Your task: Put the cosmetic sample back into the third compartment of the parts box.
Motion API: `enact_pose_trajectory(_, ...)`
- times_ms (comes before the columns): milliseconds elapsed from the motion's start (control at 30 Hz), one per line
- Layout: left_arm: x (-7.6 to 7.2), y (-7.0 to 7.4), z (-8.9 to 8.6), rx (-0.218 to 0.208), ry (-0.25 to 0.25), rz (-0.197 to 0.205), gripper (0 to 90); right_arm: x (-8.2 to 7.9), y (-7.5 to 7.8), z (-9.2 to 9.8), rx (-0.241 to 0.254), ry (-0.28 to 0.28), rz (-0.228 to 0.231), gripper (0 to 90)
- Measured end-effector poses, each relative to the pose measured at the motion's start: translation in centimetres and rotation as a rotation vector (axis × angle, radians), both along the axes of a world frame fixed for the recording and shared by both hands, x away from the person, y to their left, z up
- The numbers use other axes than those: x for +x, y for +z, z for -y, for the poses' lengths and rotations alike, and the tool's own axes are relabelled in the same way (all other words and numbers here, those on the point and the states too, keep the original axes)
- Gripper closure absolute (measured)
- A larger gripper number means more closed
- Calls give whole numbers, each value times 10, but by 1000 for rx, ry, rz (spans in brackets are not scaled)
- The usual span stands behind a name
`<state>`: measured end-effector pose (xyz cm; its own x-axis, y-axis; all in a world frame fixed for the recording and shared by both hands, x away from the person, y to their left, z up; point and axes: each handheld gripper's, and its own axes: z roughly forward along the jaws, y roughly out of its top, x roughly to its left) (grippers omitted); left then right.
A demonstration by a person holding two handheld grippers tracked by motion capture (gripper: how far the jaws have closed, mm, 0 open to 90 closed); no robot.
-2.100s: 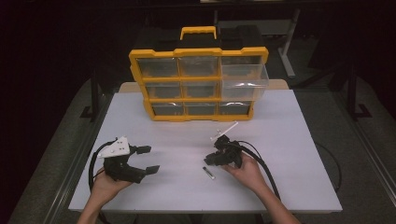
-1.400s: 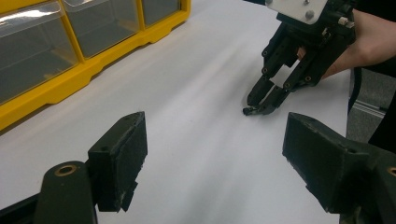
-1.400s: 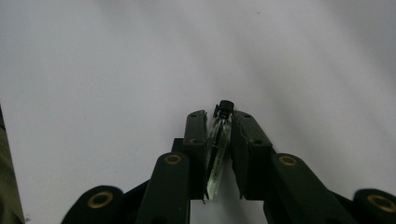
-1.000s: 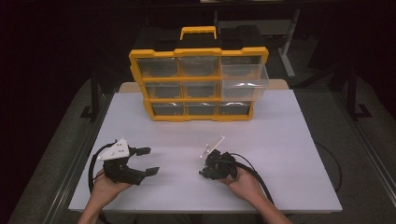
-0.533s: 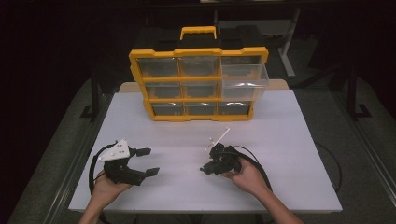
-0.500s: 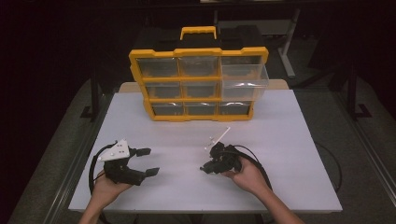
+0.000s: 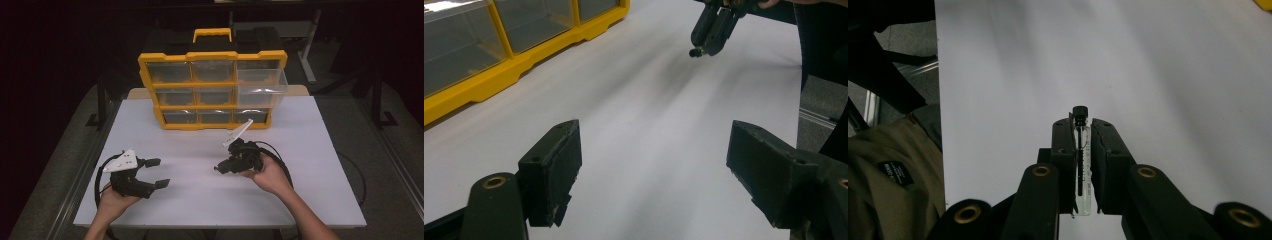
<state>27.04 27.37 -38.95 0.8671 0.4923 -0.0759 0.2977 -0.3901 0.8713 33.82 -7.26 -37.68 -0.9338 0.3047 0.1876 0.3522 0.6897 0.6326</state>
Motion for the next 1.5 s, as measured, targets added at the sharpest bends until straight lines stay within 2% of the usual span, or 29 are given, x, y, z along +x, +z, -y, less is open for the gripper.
enact_pose_trajectory(233, 0, 0, -1, -10, 4, -5, 222, 5, 15, 2, 9, 6, -8, 802)
enact_pose_trajectory(333, 1, 0, -1, -2, 2, -1, 222, 6, 19, 3, 14, 12, 0, 802)
enact_pose_trajectory(433, 0, 0, -1, -17, 9, -7, 222, 8, 30, 4, 27, 24, 14, 801)
enact_pose_trajectory(533, 0, 0, -1, -13, 8, -7, 222, 9, 38, 6, 35, 27, 35, 801)
enact_pose_trajectory(667, 1, 0, -1, -8, 7, -5, 222, 8, 44, 6, 42, 31, 28, 801)
enact_pose_trajectory(700, 1, 0, -1, -9, 7, -5, 222, 9, 45, 6, 41, 35, 38, 801)
enact_pose_trajectory(733, 0, 0, -1, -10, 7, -4, 222, 8, 46, 6, 42, 35, 28, 801)
enact_pose_trajectory(767, 0, 0, -1, -9, 7, -4, 221, 9, 47, 6, 41, 37, 37, 801)
enact_pose_trajectory(1000, 0, 0, -1, -5, 10, 1, 223, 10, 58, 7, 39, 37, 19, 801)
enact_pose_trajectory(1133, 0, 0, -1, -4, 12, -1, 222, 13, 66, 8, 62, 50, 47, 801)
enact_pose_trajectory(1200, 1, 0, -1, 2, 8, 0, 222, 12, 73, 10, 51, 39, 26, 801)
enact_pose_trajectory(1333, 1, 0, 0, -2, 10, -1, 222, 14, 84, 10, 61, 61, 56, 801)
enact_pose_trajectory(1500, 1, 0, 0, -3, 9, -3, 220, 17, 96, 10, 75, 59, 63, 801)
